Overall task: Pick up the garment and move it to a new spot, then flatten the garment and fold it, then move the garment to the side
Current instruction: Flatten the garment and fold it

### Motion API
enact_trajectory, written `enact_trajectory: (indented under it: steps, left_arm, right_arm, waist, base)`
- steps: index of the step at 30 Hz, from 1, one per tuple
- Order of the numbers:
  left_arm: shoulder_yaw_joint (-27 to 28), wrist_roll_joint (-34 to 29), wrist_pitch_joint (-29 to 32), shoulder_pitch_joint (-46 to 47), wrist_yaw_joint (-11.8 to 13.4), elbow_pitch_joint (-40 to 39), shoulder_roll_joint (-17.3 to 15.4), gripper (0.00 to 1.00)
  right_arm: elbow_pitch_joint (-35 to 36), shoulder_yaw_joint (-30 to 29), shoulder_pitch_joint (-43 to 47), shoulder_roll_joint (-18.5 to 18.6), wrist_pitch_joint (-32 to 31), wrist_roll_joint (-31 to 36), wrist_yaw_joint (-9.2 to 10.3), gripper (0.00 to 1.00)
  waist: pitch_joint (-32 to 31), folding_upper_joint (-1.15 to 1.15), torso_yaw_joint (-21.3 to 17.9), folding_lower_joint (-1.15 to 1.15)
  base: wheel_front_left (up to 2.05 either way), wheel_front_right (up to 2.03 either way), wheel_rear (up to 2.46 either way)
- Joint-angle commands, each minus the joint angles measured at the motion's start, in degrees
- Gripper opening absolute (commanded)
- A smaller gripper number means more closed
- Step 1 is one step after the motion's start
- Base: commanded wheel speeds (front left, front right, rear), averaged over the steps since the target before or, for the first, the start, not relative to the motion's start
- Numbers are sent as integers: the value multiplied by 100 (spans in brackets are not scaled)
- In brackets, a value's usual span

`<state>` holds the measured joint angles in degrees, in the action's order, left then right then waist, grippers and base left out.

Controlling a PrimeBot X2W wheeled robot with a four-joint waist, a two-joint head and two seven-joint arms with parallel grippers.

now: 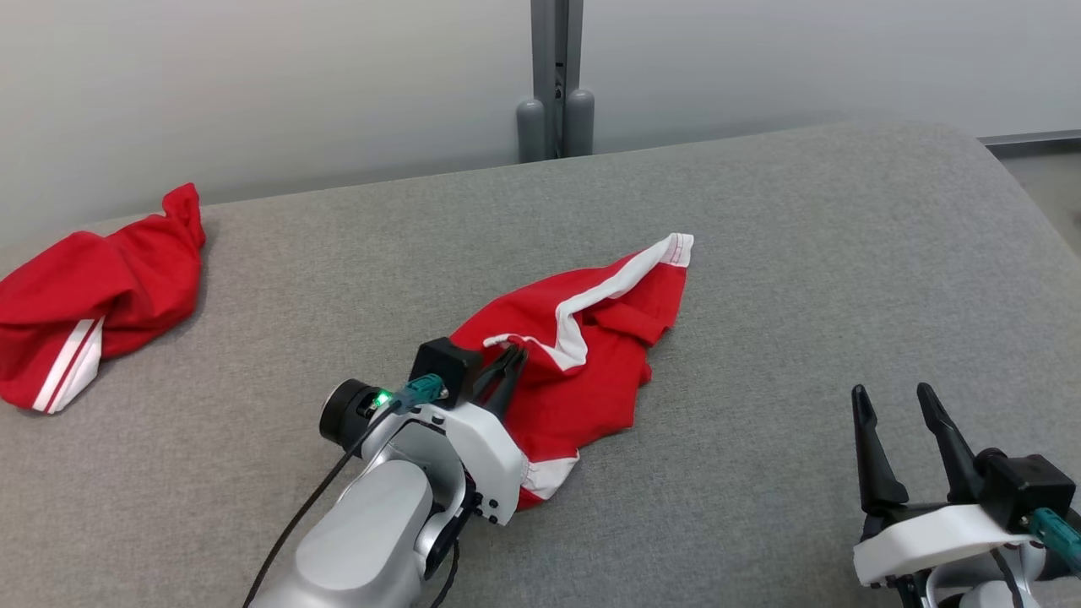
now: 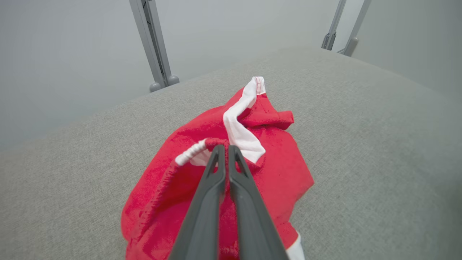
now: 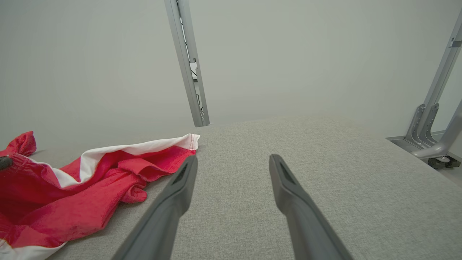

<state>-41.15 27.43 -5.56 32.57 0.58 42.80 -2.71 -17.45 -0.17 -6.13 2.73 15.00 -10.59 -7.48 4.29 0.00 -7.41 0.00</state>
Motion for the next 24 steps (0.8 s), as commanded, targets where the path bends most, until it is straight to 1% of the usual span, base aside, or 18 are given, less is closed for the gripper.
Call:
enact_trajectory:
  steps: [1,3,8,11,16,18,20,21,22,24]
  left_arm:
    - [53,164,-199,16,-53,-82,-34,0]
    - [108,351,-420,-156,-147,-240,-32,0]
    - [82,372,-719,-605,-186,-717,-192,0]
    - [56,422,-761,-1057,-110,-1097,-353,0]
    - [16,551,-584,-1784,46,-1561,-627,0]
    - [-11,492,-510,-1943,151,-1602,-774,0]
    - [30,584,-475,-2086,204,-1600,-812,0]
    - [30,584,-475,-2086,204,-1600,-812,0]
    - [44,568,-478,-2137,240,-1547,-908,0]
    - [82,638,-457,-2198,250,-1490,-948,0]
  right_arm:
    - [9,-65,75,31,28,1,-2,100]
    - [4,-126,109,29,28,20,-3,100]
    - [-39,-160,211,30,28,25,-3,100]
    - [-73,-153,227,30,28,-3,-2,100]
    - [-123,-156,252,32,28,-4,-3,100]
    - [-142,-167,253,31,28,10,-3,100]
    - [-168,-175,249,31,28,23,-3,100]
    - [-168,-175,249,31,28,23,-3,100]
    - [-196,-182,234,32,28,36,-2,100]
    - [-226,-193,214,31,28,39,-3,100]
  waist:
    - [-38,0,91,0]
    - [-68,0,198,0]
    - [-159,0,444,0]
    - [-180,0,542,0]
    - [-167,0,621,0]
    - [-154,0,635,0]
    - [-145,0,641,0]
    - [-145,0,641,0]
    - [-138,0,627,0]
    - [-125,0,608,0]
  base:
    - [0,0,0]
    - [0,0,0]
    - [0,0,0]
    - [0,0,0]
    - [0,0,0]
    - [0,0,0]
    - [0,0,0]
    - [0,0,0]
    - [0,0,0]
    - [0,0,0]
